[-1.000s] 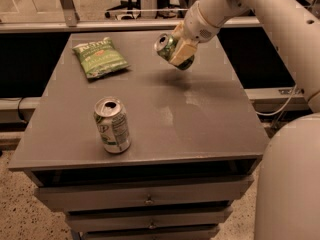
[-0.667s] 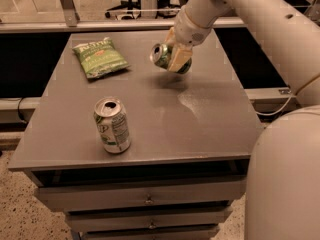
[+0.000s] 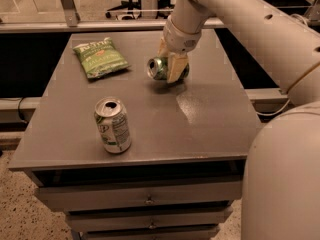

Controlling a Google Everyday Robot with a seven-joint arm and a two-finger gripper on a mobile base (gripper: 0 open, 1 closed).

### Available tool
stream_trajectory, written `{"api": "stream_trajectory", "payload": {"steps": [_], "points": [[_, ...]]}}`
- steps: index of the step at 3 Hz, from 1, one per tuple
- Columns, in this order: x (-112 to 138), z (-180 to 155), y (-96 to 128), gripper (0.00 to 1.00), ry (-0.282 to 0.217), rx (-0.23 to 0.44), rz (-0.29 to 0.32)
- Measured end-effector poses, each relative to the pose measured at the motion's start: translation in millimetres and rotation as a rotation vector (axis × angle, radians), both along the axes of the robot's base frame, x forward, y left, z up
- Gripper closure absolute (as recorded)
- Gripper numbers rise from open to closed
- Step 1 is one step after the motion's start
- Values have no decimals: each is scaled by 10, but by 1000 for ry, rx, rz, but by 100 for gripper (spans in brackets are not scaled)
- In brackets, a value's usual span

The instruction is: Knock green can over

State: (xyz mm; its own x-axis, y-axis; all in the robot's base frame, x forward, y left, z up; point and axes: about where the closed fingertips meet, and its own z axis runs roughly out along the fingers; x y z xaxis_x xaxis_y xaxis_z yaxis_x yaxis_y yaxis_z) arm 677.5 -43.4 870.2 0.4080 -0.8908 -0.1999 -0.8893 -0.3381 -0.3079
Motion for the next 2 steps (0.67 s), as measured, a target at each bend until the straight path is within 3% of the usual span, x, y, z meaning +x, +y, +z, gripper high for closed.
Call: {"api": "stream_trajectory", "payload": {"steps": [1,2], "points": [[-79,-45,33,0,-9,-48,60],[-109,-51,27,0,-15,-67,83]]}}
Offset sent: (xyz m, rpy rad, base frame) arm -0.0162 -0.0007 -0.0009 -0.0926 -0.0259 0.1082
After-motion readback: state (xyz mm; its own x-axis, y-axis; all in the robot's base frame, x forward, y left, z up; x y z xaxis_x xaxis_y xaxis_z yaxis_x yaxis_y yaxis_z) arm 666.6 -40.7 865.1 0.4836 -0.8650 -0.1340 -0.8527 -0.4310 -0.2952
